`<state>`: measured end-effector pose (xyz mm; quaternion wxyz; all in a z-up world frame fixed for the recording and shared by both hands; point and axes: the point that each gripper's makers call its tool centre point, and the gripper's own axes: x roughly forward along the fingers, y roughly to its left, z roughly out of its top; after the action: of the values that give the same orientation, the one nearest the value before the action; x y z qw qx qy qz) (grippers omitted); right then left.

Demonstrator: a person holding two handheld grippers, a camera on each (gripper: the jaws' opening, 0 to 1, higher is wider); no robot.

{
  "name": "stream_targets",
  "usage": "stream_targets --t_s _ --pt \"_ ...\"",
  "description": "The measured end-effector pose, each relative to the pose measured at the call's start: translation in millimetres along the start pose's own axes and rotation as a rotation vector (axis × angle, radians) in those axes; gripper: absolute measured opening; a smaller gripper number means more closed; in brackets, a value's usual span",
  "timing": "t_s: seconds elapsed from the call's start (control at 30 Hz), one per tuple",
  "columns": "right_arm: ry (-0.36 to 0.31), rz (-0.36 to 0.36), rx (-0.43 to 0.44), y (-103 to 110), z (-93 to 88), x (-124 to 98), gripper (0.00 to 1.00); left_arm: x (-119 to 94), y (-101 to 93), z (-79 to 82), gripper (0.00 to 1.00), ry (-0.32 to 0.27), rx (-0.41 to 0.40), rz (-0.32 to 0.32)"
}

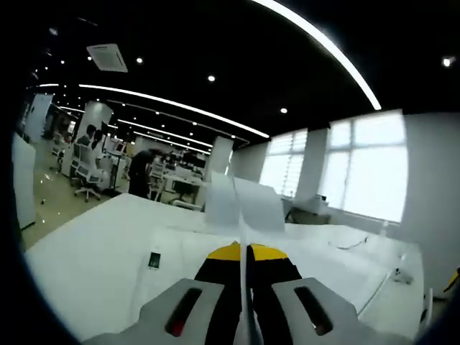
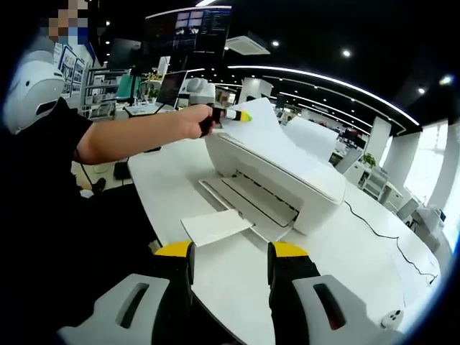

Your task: Remove the paper from the printer output slot and place it on top of the printer

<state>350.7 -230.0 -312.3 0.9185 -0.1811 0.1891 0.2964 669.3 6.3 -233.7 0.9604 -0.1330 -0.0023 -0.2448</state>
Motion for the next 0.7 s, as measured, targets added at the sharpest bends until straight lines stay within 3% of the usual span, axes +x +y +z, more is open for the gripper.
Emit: stream_targets --t_s 0.27,0.53,0.7 --pt "-0.009 -0.004 0.000 2.1 0.4 -4.0 0.36 0.7 3.8 -10.0 0.06 0.060 0.092 0.049" --pt "-0.028 -0.003 -0.010 7.5 1.9 -13.3 0.36 0.2 3.9 -13.3 0.06 0.081 0.134 0.086" --pt "-0.037 -0.017 -0.008 4.8 1.9 -21.6 0.36 2.3 -1.2 -20.5 0.06 0.141 0.184 0.066"
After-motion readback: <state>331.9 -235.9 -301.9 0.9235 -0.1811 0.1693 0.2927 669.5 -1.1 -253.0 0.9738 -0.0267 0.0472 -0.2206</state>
